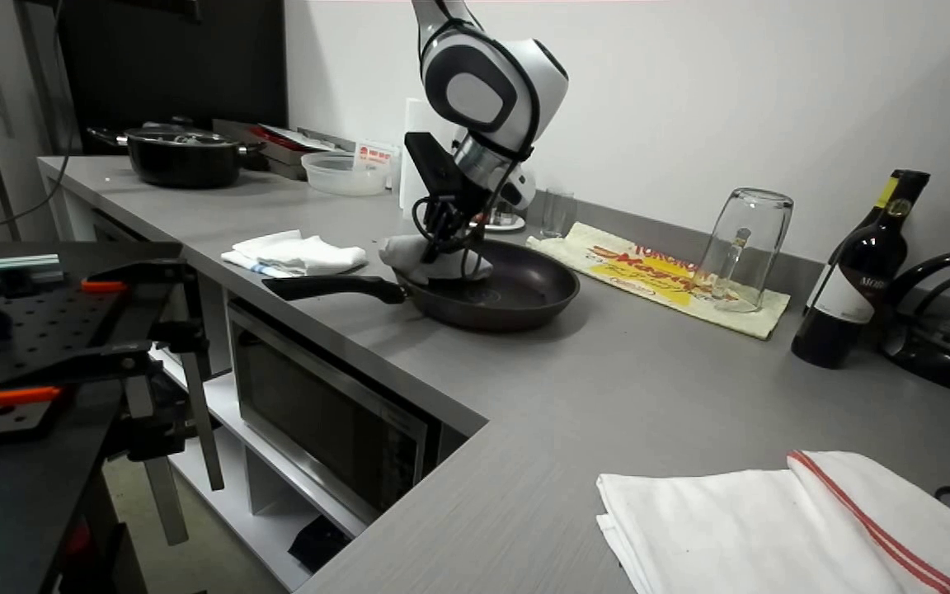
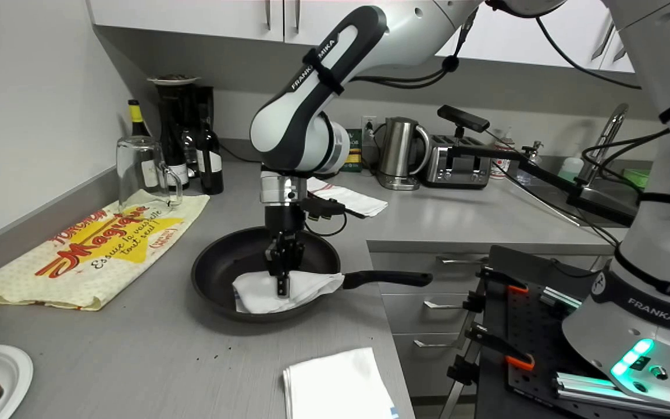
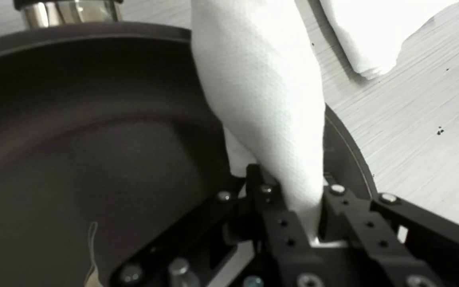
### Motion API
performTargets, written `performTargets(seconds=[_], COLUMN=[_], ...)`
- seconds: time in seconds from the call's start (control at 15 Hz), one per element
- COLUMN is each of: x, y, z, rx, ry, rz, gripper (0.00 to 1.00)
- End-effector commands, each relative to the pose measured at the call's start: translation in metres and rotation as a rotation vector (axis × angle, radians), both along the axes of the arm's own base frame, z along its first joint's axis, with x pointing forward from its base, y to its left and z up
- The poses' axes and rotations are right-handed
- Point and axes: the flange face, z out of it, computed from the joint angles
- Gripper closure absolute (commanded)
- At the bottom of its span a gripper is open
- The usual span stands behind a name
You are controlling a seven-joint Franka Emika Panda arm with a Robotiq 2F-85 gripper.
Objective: Pick up the towel from the table, wipe the pan with it and put the towel back on the countertop.
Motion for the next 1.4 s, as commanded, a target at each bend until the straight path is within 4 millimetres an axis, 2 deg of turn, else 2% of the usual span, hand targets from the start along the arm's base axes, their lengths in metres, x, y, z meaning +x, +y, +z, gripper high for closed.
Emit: performTargets(seconds=[0.0,0.67,1.13,1.33], x=[-0.008,-0.007,0.002,0.01], y=[0.005,-0.01,-0.004,-0.014], z=[-0.004,-0.024,-0.022,-0.023], rx=[-0.016,-0.123,-0.21,-0.248], ry=[0.036,0.0,-0.092,-0.127], rz=[0.014,0.047,0.115,0.133], gripper=[0.95,0.95,0.95,0.95])
